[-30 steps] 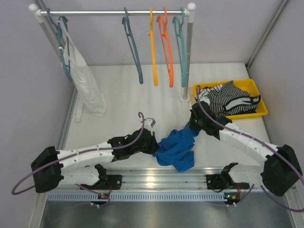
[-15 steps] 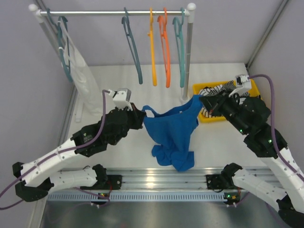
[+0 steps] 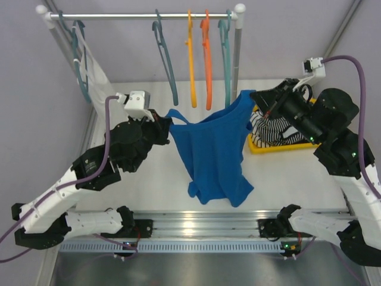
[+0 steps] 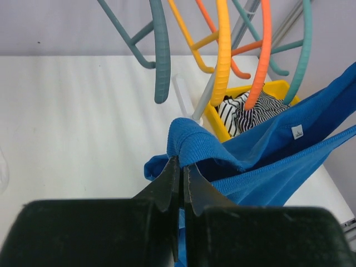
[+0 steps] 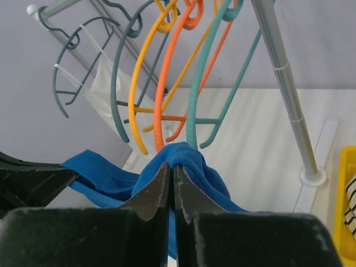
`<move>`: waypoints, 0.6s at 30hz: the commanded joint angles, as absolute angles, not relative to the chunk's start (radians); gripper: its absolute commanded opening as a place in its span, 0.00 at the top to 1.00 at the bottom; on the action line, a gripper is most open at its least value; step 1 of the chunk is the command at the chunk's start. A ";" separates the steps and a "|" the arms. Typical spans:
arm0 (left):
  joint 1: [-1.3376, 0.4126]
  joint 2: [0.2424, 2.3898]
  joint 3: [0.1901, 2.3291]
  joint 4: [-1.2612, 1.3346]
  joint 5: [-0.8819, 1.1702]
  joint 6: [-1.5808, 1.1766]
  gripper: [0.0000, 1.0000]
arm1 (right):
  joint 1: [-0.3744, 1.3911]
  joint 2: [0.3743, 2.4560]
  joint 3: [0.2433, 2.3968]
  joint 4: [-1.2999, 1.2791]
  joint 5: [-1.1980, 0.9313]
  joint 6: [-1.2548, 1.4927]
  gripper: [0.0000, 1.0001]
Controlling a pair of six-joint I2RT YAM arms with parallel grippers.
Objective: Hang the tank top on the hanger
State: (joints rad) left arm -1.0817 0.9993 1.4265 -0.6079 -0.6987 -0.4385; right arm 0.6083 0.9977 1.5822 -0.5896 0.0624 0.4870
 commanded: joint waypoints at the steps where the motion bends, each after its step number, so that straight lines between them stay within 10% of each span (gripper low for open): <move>1: -1.085 0.988 1.502 -0.609 -0.733 -0.385 1.00 | 0.612 1.012 1.684 -0.586 0.025 0.453 1.00; 8: -1.085 0.930 1.323 -0.634 -0.698 -0.480 1.00 | 0.612 0.927 1.490 -0.528 -0.020 0.497 1.00; 18: -1.085 0.934 0.618 -0.320 -0.375 -0.876 1.00 | 0.675 0.586 0.573 -0.244 -0.112 0.804 1.00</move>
State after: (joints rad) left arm -1.0817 0.9035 0.7898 -0.4866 -0.5293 -0.7113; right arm 0.6338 0.6540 0.7631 -0.3897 -0.0746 0.6689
